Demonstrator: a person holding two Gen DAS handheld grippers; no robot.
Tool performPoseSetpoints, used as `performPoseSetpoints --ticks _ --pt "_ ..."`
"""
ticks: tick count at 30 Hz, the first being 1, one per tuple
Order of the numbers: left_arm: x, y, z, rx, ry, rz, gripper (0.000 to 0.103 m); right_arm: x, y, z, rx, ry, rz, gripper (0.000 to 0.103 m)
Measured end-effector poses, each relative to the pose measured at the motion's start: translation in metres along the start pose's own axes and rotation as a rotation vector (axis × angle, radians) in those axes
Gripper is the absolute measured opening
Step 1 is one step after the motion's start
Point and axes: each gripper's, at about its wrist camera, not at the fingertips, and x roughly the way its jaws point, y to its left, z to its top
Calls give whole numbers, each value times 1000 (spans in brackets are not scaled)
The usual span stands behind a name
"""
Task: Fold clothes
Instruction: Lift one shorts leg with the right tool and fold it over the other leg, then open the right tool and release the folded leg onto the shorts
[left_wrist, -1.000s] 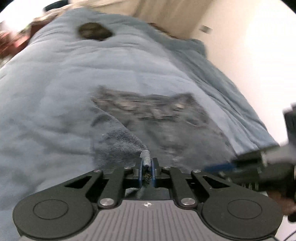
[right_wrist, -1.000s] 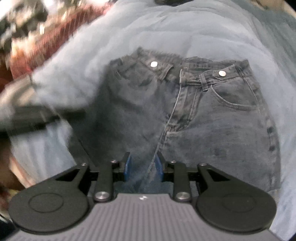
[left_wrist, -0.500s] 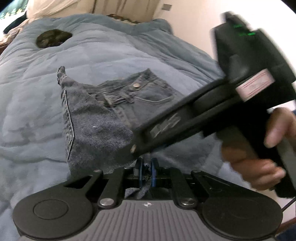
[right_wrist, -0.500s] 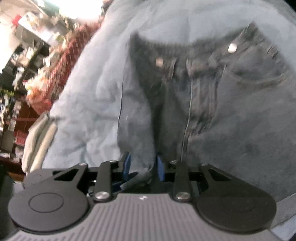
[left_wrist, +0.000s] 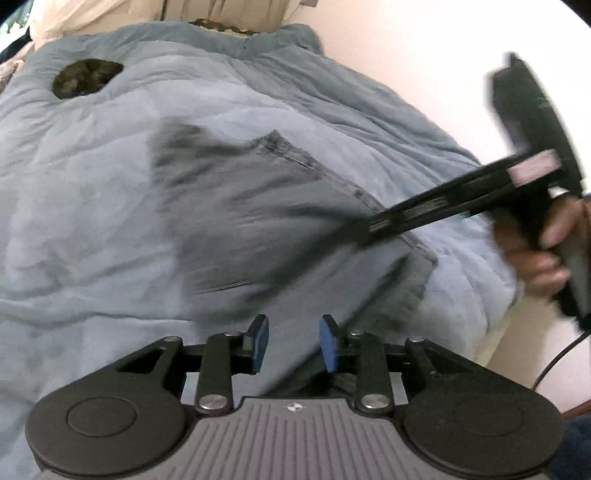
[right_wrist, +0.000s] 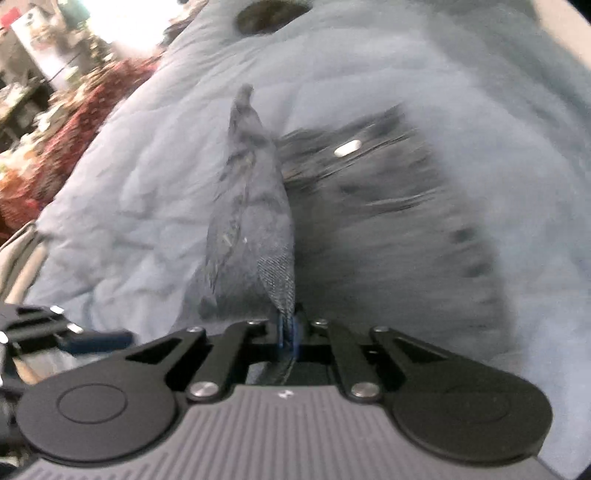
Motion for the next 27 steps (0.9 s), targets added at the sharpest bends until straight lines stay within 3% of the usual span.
performPoseSetpoints --ticks 3,6,10,12,14,15,18,19,20,27 --pt "7 17 1 -81 29 36 31 -15 -31 -3 -28 -29 -140 4" --pt "20 31 0 -181 39 43 31 4 -68 -6 -5 2 -260 5" --pt "40 32 0 -243 79 27 31 39 -84 -12 -24 61 -297 7" --pt "43 29 -1 -249 94 14 31 41 -78 -16 -59 60 -301 15" --pt "46 27 -1 -254 108 2 31 36 -80 -21 -44 43 -298 39" --pt "48 24 0 -245 116 -1 31 32 -84 -25 -16 38 -287 39" --pt "53 20 -2 -234 136 -6 31 25 -96 -35 52 42 -257 36" --pt "54 18 -3 -234 141 -6 31 24 -99 -38 65 48 -251 29" --pt "56 18 -3 -232 148 -9 31 25 -100 -40 76 47 -251 10" --pt "60 9 8 -201 135 -36 29 -2 -85 -37 -16 -6 -343 9"
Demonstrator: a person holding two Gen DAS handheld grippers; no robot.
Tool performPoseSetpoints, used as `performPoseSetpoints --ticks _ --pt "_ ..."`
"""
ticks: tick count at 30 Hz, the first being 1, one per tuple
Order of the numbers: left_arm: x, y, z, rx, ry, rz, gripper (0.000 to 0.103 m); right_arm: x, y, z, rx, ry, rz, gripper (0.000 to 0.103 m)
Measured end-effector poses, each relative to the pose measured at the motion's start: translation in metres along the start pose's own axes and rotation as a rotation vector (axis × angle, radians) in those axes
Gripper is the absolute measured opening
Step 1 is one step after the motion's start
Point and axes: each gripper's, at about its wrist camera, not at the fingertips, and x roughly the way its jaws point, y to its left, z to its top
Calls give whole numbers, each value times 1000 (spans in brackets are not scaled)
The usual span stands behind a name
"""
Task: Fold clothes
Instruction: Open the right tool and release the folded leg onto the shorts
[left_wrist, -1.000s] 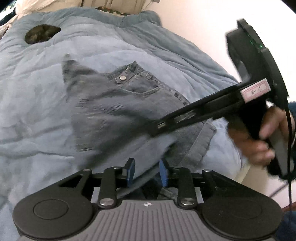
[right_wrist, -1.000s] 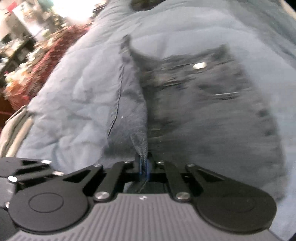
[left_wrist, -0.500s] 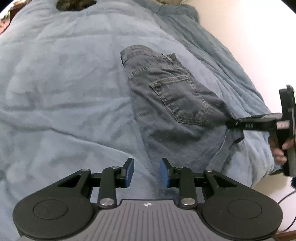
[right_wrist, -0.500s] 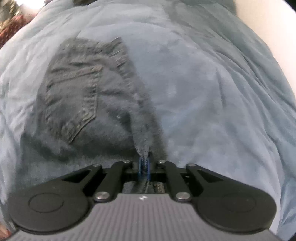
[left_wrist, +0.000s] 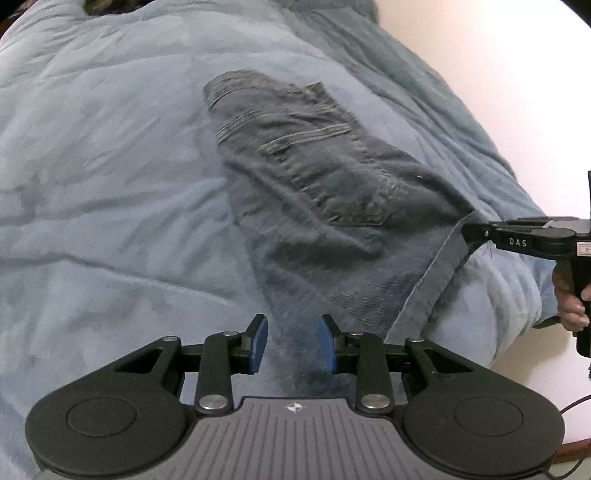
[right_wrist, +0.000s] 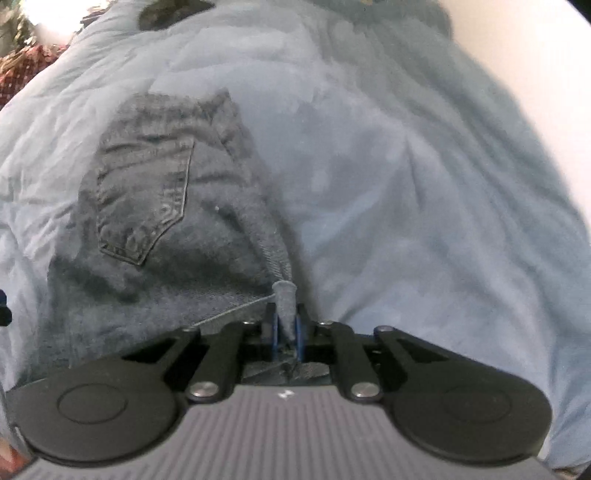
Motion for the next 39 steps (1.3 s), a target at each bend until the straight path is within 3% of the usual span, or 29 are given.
performPoseSetpoints --ticks 6,8,11,12,13,14,18,20,22,28,29,30,32,39 --pt "19 -18 3 80 29 -41 29 40 -21 -12 81 127 19 11" --pt "27 -20 1 90 58 -45 29 49 -21 -13 77 146 4 29" --pt "29 -23 -1 106 65 -47 29 39 -41 -14 192 150 15 33" --pt "28 -22 -1 107 62 -48 29 32 -50 -16 248 147 25 33" --pt "27 -21 1 100 61 -48 29 26 -58 -19 296 141 39 24" --pt "27 -20 2 94 60 -48 29 20 -65 -22 338 134 55 9" --pt "28 -13 13 71 48 -26 29 13 -76 -24 369 148 65 6" --pt "27 -8 20 58 31 -15 29 8 -79 -19 337 100 73 18" --pt "25 -3 28 42 14 -7 29 7 -81 -13 303 65 93 40" --pt "30 7 36 27 14 7 30 34 -82 -10 284 111 221 36" --pt "32 8 36 27 18 5 31 40 -80 -10 282 128 243 19" --pt "34 8 36 32 24 3 31 45 -78 -9 279 144 265 12" --pt "38 8 36 46 37 2 31 42 -77 -11 292 153 270 6" --pt "29 4 47 103 14 -4 30 11 -88 -21 405 137 290 5"
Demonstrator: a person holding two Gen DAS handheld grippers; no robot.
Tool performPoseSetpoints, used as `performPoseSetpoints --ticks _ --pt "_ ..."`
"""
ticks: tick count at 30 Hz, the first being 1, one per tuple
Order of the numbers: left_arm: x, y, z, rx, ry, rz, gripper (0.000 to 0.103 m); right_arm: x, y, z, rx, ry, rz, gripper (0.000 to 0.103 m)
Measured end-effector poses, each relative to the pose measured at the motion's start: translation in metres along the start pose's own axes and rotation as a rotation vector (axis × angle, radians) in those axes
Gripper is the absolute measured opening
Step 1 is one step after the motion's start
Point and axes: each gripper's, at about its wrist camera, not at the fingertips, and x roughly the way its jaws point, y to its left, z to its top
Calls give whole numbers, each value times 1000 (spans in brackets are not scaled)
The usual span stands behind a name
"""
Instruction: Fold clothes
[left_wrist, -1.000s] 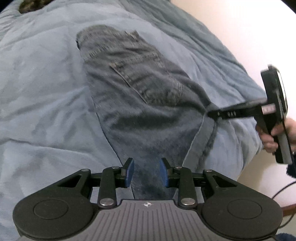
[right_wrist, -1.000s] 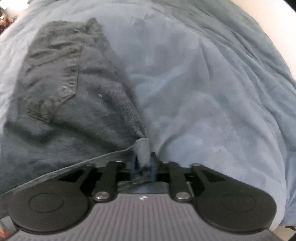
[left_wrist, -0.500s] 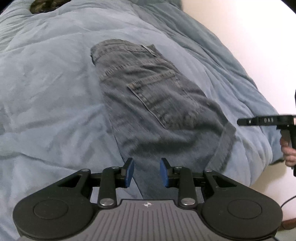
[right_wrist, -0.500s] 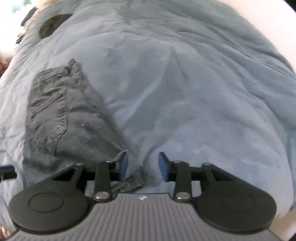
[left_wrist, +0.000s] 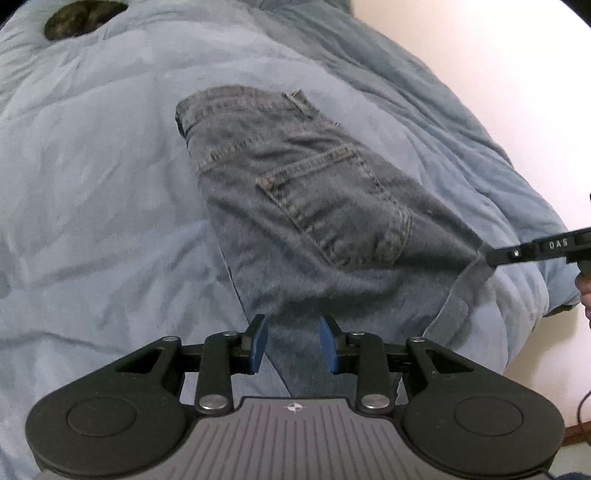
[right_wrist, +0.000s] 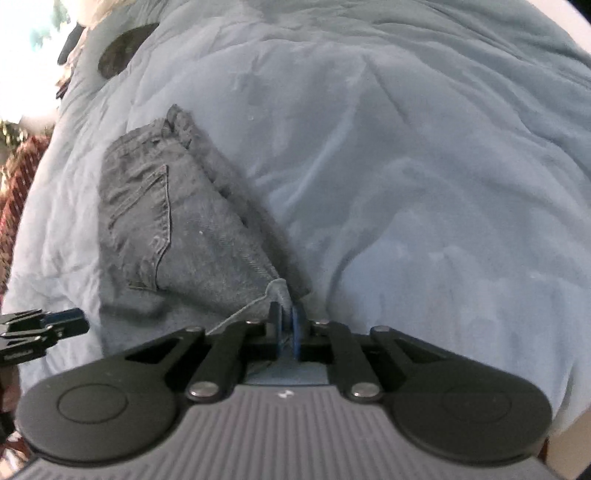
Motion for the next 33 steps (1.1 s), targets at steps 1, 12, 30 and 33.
performPoseSetpoints --ticks 1,12,30,33 --pt "0 1 2 1 -5 0 30 8 -2 -1 -5 7 -13 5" --pt "4 18 25 -34 -65 32 30 4 17 30 -176 -45 -109 34" --pt "70 13 74 42 -77 93 8 140 147 155 -401 -166 99 11" --pt "89 18 59 74 -44 125 8 148 160 146 -446 -156 102 16"
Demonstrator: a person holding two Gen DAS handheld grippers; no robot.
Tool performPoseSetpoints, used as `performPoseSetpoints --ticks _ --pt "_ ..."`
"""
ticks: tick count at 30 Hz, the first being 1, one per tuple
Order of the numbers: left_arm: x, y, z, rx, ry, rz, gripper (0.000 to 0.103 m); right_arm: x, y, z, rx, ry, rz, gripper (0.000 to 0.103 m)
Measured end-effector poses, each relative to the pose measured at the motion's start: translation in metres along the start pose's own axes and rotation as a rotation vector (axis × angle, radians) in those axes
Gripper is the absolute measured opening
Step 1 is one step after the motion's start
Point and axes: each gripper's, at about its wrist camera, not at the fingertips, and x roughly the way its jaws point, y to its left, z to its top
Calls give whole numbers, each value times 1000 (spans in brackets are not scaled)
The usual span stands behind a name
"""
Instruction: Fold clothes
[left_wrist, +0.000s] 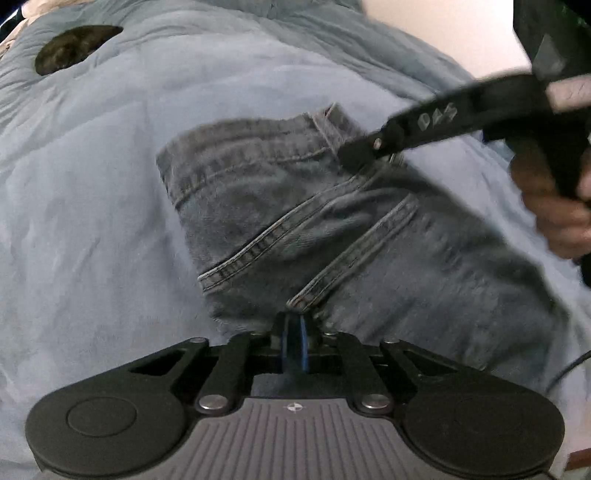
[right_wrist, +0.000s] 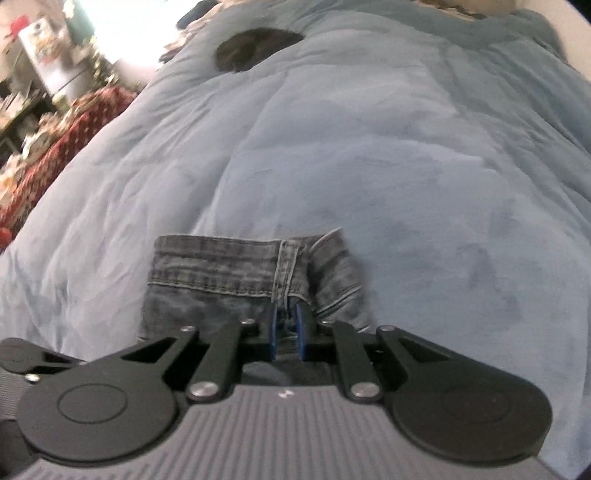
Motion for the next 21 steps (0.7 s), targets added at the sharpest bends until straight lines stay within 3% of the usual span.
performPoseSetpoints --ticks 2,6,12,17,19,21 --pt "0 4 -2 3 -6 -16 8 -3 3 2 -16 -12 7 21" --pt "1 15 0 -42 10 -46 3 -10 -16 13 113 -44 26 21" --pt "-1 21 -5 -73 9 -62 3 21 -43 22 221 42 74 20" --pt "-4 21 -7 -76 4 -64 3 27 -40 23 221 56 104 24" --pt "-4 23 -5 -108 10 -73 3 27 -33 22 204 52 89 13" --pt "-10 26 -3 -146 20 -86 2 10 -23 21 181 7 46 10"
